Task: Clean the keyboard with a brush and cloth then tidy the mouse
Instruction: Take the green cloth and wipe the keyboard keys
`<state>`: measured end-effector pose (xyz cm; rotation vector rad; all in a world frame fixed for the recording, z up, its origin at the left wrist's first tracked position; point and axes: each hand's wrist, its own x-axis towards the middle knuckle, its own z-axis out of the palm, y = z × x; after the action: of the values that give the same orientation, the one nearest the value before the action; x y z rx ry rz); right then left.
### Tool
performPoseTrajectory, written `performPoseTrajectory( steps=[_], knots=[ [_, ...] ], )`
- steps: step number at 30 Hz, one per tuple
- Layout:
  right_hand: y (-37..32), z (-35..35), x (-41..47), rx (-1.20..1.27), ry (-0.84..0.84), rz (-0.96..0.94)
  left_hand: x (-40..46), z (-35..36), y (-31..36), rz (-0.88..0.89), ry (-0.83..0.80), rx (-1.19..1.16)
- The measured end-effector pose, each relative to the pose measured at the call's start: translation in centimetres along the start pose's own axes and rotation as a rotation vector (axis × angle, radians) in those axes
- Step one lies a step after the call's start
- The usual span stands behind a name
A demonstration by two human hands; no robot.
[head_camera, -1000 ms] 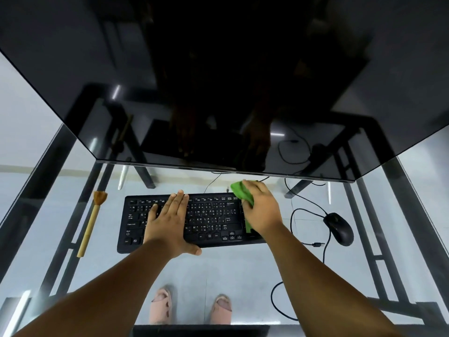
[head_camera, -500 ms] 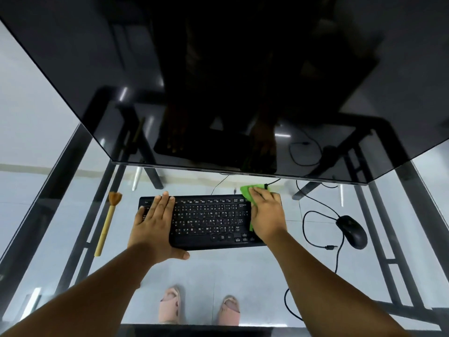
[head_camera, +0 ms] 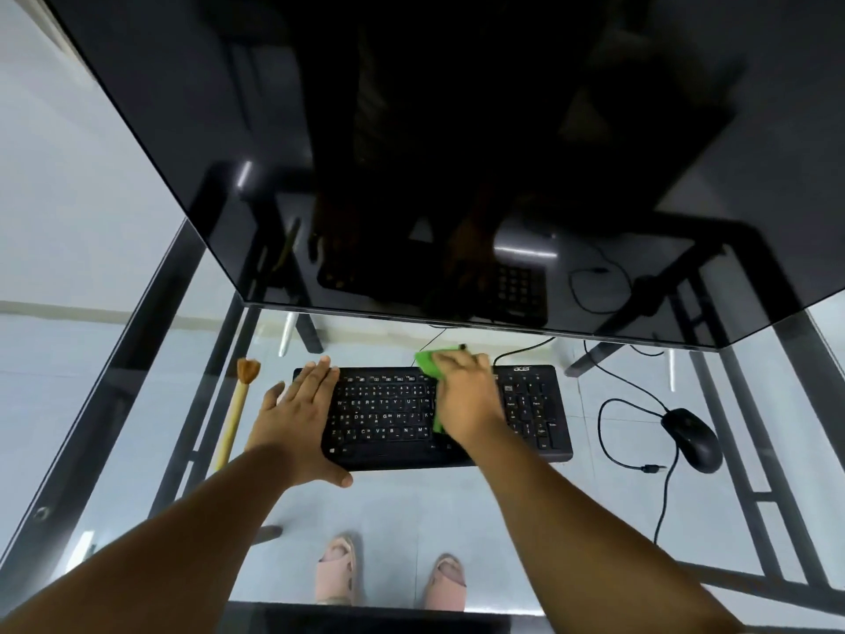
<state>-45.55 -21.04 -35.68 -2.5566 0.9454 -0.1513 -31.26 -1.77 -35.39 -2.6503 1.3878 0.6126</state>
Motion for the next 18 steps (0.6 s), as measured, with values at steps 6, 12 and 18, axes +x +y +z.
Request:
performPoseTrajectory(
  steps=[6,12,18],
  knots=[
    [0.7,0.7,-0.6,-0.048,0.031,-0.092,-1.0,0.5,-0.7,-0.078,0.039,-0.081],
    [-1.3,1.0,1.5,-0.191,-0.056,0.200,-0.9,0.5,-3.0,0.005,0.010,-0.167],
    [-8.9,4.3,0.9,0.003,-0.149,-0.169,-0.9,0.6,-3.9,0.025,0.054,-0.070]
  ],
)
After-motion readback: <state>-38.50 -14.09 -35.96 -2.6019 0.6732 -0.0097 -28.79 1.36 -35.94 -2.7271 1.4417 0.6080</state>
